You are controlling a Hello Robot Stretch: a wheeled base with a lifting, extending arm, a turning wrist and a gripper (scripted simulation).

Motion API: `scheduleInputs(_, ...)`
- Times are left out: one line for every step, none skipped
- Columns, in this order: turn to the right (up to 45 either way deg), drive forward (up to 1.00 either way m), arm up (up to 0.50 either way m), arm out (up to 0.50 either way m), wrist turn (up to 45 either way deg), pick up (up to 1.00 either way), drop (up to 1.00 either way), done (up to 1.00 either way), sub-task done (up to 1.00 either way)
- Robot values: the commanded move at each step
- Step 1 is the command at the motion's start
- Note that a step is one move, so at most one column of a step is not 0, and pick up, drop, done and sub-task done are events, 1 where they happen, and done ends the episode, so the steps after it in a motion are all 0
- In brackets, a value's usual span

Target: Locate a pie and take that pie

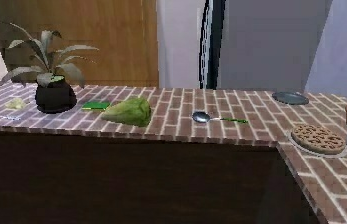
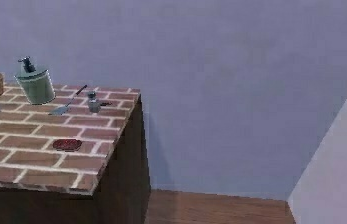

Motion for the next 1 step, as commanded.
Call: scheduleInputs(9.0, 0.00, 0.00, 0.00, 0.0, 0.00, 0.00, 0.00, 0.00)
